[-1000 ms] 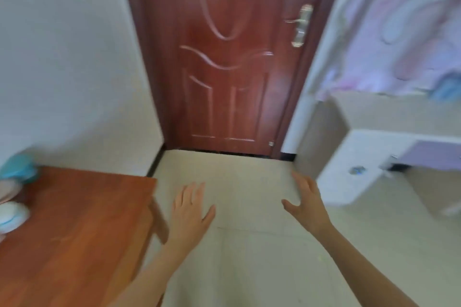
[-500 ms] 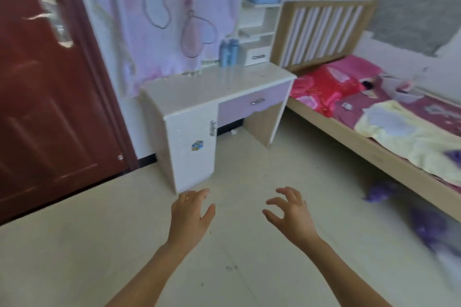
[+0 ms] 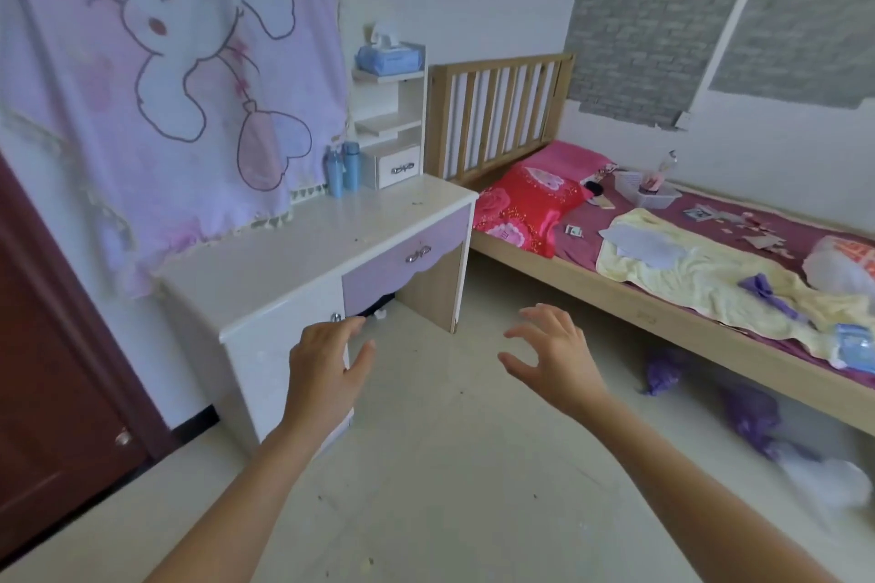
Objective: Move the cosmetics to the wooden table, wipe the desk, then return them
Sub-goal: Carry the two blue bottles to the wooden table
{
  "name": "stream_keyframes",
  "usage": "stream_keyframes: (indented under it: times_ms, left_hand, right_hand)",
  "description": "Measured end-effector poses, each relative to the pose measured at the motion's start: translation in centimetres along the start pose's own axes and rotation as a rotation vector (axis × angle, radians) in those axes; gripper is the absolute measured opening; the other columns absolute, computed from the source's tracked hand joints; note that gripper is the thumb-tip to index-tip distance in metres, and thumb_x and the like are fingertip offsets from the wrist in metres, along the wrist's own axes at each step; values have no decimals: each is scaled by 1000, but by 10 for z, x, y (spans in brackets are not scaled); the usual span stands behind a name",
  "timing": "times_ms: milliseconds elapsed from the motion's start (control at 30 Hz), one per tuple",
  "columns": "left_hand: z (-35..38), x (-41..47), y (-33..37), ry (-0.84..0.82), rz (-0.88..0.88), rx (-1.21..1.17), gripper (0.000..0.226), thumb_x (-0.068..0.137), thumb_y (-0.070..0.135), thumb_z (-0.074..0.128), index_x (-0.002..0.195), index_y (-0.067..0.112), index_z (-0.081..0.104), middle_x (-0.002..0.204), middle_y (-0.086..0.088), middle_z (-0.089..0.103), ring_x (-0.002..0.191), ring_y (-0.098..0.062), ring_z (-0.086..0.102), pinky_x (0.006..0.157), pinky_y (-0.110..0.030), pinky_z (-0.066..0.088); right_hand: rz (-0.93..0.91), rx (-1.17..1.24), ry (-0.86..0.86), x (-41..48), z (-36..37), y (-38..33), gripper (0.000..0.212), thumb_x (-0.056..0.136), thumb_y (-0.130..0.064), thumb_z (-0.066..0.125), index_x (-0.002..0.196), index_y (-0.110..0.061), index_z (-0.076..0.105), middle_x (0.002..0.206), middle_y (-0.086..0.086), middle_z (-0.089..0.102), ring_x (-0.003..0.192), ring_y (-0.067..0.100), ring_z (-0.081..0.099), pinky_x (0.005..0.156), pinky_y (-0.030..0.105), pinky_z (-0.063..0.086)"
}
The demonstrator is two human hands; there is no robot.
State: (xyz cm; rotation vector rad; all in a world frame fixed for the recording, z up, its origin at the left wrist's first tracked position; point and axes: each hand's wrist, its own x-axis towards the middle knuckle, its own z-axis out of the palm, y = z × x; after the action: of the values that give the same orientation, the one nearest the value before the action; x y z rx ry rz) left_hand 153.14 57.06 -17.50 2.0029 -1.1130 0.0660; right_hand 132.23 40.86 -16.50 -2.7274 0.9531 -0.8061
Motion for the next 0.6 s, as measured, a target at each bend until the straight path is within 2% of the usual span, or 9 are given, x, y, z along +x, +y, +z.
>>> stream_keyframes:
  times_ms: [133, 200, 267, 400, 600]
  left_hand:
    - [-4, 39, -23, 10, -23, -40, 42, 80, 34, 47, 109, 8, 62, 100, -7, 65, 105, -27, 48, 84, -29, 32]
    - [4, 51, -38, 7, -47, -56, 28, 87, 23, 56, 109, 6, 62, 101, -7, 65, 107, -29, 48, 86, -33, 34]
    - [15, 65, -50, -11, -57, -53, 23, 87, 14, 58, 109, 6, 62, 102, -8, 64, 108, -29, 47, 87, -35, 36]
    - [46, 101, -60, -38, -80, -41, 24, 87, 15, 57, 110, 8, 61, 99, -11, 64, 105, -26, 46, 84, -32, 35]
    - [100, 180, -49, 4, -65, -27, 26, 87, 15, 58, 111, 6, 61, 109, -7, 63, 114, -27, 45, 89, -32, 37]
  right_hand:
    - [-10, 4, 6, 35, 17, -4, 28, 76, -27, 72, 99, -11, 67, 119, 17, 57, 121, 37, 43, 89, 47, 37]
    - [6, 2, -25, 44, 30, 2, 31, 77, -33, 68, 100, -12, 67, 118, 14, 57, 121, 35, 43, 89, 45, 36]
    - [20, -11, -67, 54, 41, 13, 34, 79, -38, 64, 102, -13, 65, 120, 12, 56, 122, 32, 42, 92, 43, 35]
    - [55, -13, -102, 84, 51, 44, 32, 82, -32, 65, 108, -13, 63, 126, 10, 52, 126, 28, 37, 97, 42, 32]
    - [60, 27, -48, 157, 60, 114, 31, 78, -23, 71, 105, -9, 65, 118, 14, 56, 118, 33, 46, 91, 44, 38]
